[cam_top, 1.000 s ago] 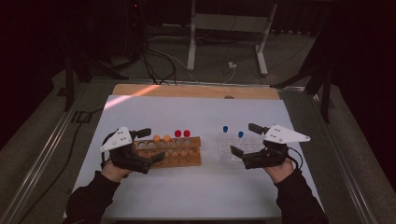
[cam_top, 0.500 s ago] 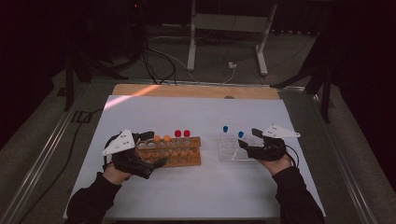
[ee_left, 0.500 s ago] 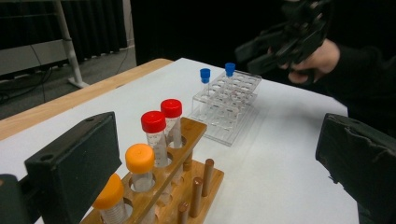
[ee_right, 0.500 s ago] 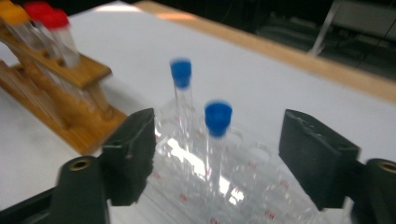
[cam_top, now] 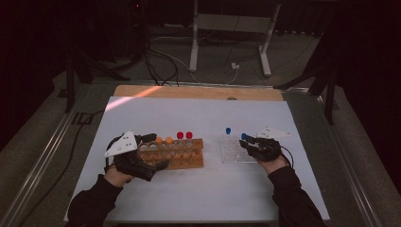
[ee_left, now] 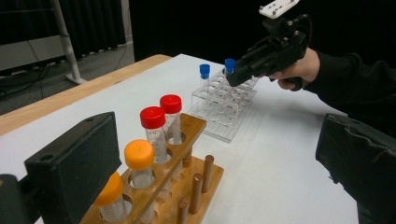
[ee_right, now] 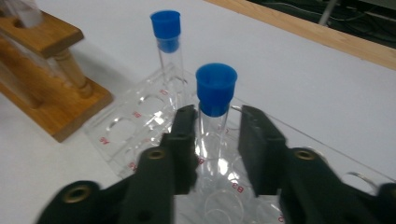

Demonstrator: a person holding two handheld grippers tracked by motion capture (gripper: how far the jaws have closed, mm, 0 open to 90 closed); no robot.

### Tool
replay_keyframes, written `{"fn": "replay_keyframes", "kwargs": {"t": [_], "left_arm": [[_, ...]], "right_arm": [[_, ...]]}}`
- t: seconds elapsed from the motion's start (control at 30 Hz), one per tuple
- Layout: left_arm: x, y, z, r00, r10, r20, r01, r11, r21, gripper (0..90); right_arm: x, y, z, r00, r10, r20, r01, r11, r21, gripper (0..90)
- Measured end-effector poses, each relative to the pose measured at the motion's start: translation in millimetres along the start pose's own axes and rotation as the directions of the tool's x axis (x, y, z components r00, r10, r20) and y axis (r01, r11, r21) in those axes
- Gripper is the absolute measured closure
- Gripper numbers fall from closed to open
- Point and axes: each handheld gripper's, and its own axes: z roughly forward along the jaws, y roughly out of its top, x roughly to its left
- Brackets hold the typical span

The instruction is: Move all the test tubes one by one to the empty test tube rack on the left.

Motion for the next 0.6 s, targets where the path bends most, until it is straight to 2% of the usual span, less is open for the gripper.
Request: {"fn": "replay_keyframes", "kwargs": {"t": [0.07, 0.3, 0.6], "left_arm": [[-0.2, -0.1, 0.4, 1.0000, 0.003, 0.000, -0.003, 1.0000, 0.007, 0.6], [-0.6, -0.9, 2.6, 0.9999, -0.004, 0.015, 0.004, 0.9999, 0.015, 0.6], [-1.6, 0.0, 3.6, 0.9998, 0.001, 0.022, -0.002, 0.9997, 0.026, 0.6]], "right_arm": [[0.0, 0.1, 0.2, 1.0000, 0.000, 0.004, 0.000, 1.000, -0.001, 75.6], [1.8, 4.2, -5.1, 1.0000, -0.009, -0.004, 0.009, 1.000, -0.026, 77.1], [2.4, 20.6, -32.7, 0.9999, -0.016, -0.006, 0.015, 0.994, -0.106, 77.2]]}}
